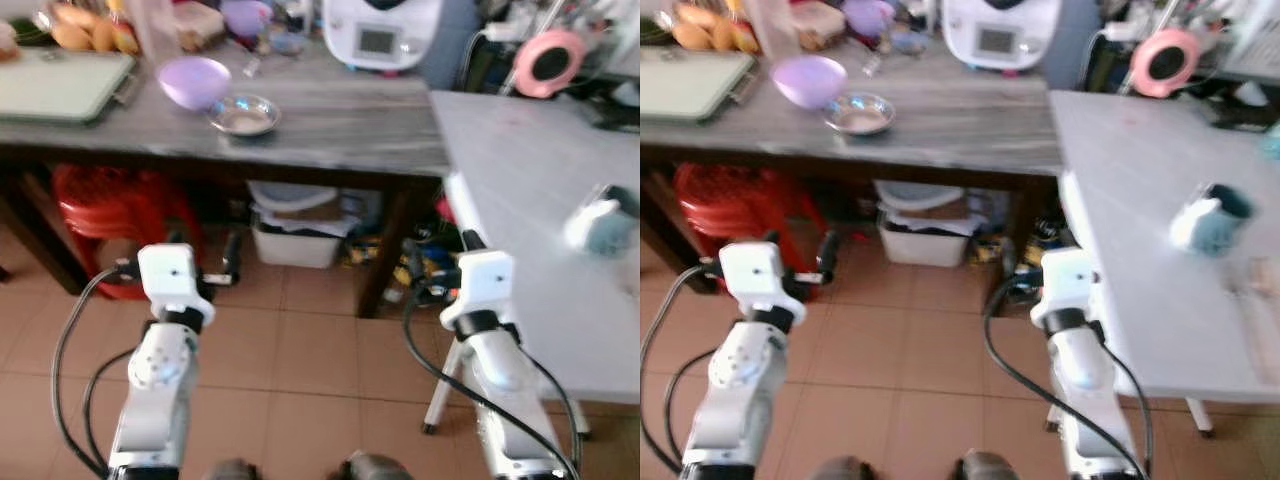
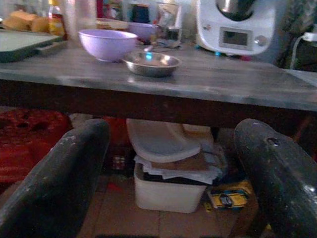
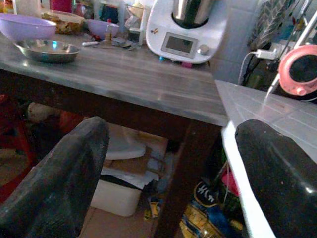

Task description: Setting the table

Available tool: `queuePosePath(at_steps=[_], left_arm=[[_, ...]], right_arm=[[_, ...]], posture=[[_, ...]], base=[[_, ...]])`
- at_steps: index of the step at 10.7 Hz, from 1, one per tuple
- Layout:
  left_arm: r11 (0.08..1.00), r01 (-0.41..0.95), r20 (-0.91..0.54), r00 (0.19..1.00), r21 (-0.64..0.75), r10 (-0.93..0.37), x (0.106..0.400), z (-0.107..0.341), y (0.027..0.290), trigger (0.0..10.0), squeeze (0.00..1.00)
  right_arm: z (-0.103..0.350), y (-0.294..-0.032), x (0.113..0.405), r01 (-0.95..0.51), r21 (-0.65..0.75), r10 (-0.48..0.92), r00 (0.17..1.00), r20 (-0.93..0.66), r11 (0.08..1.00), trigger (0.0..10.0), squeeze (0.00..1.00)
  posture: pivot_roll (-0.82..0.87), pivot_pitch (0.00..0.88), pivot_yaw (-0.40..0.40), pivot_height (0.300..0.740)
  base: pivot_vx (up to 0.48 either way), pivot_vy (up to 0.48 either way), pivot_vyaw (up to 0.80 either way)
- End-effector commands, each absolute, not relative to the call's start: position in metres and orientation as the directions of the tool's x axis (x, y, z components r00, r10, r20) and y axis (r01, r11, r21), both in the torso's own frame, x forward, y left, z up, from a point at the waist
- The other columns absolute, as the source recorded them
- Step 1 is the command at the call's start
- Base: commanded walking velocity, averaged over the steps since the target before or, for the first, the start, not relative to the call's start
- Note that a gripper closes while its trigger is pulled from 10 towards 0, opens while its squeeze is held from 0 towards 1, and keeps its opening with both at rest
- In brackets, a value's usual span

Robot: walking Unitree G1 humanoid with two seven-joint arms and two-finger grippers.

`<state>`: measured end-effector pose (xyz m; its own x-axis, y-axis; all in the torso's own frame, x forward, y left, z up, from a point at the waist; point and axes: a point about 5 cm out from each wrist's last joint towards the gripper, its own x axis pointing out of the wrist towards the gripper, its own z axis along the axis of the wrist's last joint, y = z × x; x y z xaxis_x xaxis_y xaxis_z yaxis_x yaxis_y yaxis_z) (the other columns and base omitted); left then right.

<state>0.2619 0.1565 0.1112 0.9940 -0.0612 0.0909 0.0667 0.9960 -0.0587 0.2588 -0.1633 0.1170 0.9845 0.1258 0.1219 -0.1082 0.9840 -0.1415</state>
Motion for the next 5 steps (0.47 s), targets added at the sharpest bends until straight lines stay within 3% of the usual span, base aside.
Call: queuePosePath(at_steps=[1, 5], left_arm=[[0.994, 0.090, 0.092, 0.992, -0.060, -0.084, 0.260, 0.113, 0.152, 10.0, 0.00], [0.993, 0.105, 0.098, 0.990, -0.050, -0.100, 0.263, 0.118, 0.152, 10.0, 0.00]], right_arm=[[0.118, -0.169, 0.259, -0.101, -0.154, 0.120, 0.985, 0.120, 0.983, 10.0, 0.00], [0.127, -0.165, 0.274, -0.112, -0.156, 0.136, 0.978, 0.159, 0.981, 10.0, 0.00]], posture=[[-0.04, 0.105, -0.035, 0.740], [-0.04, 0.113, -0.005, 0.740]], base=[[0.000, -0.292, 0.00], [0.000, -0.292, 0.00]])
